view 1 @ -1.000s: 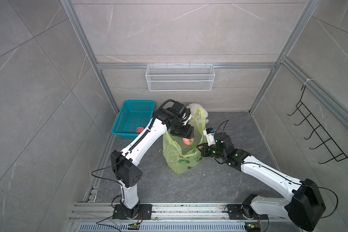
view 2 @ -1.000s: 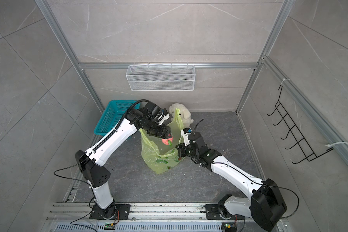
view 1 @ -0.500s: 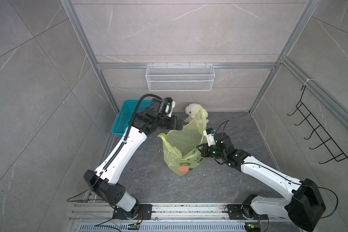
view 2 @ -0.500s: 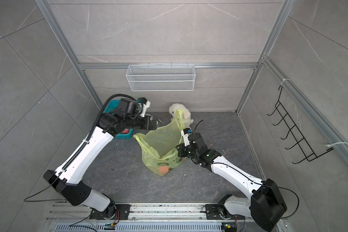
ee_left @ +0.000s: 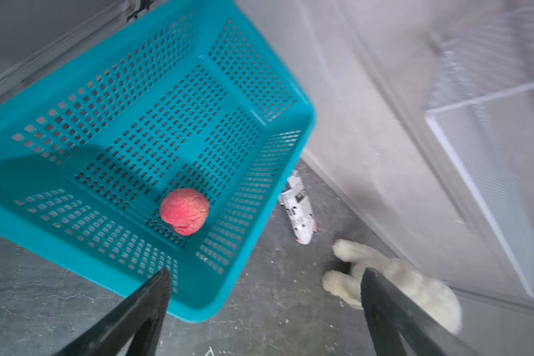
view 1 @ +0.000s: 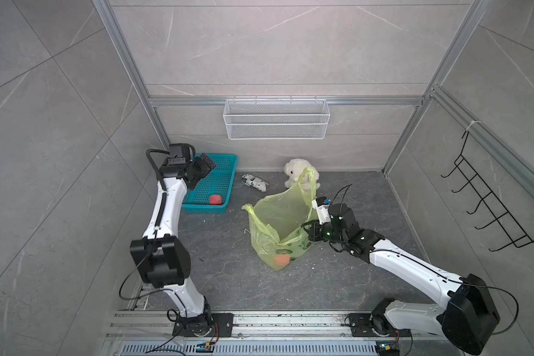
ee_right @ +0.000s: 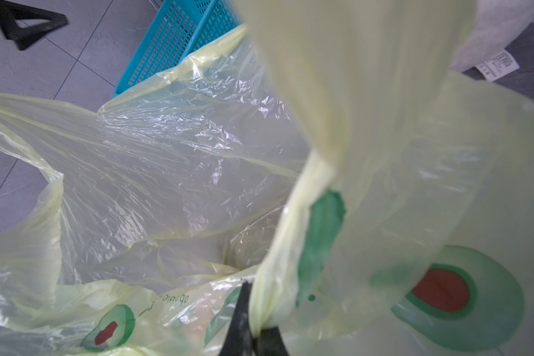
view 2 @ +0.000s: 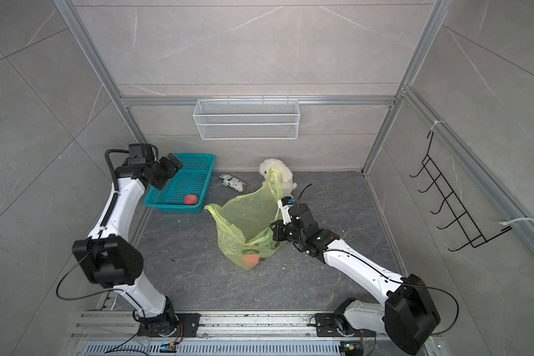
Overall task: Place the peach into a plastic bag & tie a knot
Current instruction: Pick up the peach from the basket.
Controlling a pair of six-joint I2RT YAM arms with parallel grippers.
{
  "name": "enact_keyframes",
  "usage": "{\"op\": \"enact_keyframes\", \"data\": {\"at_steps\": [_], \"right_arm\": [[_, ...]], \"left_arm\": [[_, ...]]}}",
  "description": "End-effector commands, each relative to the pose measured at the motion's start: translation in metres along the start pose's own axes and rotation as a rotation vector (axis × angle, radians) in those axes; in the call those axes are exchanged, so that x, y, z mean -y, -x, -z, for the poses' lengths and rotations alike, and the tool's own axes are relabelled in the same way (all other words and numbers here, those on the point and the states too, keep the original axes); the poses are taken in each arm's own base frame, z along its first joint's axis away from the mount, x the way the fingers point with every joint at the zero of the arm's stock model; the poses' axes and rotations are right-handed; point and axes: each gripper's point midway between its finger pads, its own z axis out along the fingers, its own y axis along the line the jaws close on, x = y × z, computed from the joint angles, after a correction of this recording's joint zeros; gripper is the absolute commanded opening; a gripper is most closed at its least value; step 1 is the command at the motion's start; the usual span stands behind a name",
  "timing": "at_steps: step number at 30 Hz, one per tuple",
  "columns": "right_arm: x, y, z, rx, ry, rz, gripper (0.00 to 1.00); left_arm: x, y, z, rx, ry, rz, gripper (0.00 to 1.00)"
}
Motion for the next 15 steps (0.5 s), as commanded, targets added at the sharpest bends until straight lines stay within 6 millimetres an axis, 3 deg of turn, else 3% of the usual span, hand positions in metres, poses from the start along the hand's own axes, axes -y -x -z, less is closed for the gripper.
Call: {"op": "enact_keyframes", "data": {"at_steps": [1,9,12,13,15], "right_arm": [[-0.002,-0.001,0.001,0.010,0.008,0.023,0.00],[-0.002,-0.003,-0.002,0.000,0.006,0.025,0.00],[-0.001,-0.002,-0.002,0.000,0.003,0.027,0.00],[-0.001,-0.002,-0.002,0.000,0.002,0.027,0.00],[-0.001,-0.002,-0.002,-0.002,0.001,0.028,0.00]], "left_arm": [[-0.031,-0.019,-0.031,-0.147,0.135,0.023,0.96],[-0.056,-0.023,-0.096,-0.238,0.264,0.006,0.98],[-0.061,-0.032,-0.111,-0.275,0.291,-0.029,0.98],[-0.072,-0.043,-0.126,-0.308,0.322,-0.031,0.98],[-0.077,-0.051,-0.136,-0.328,0.337,-0.040,0.98]]}}
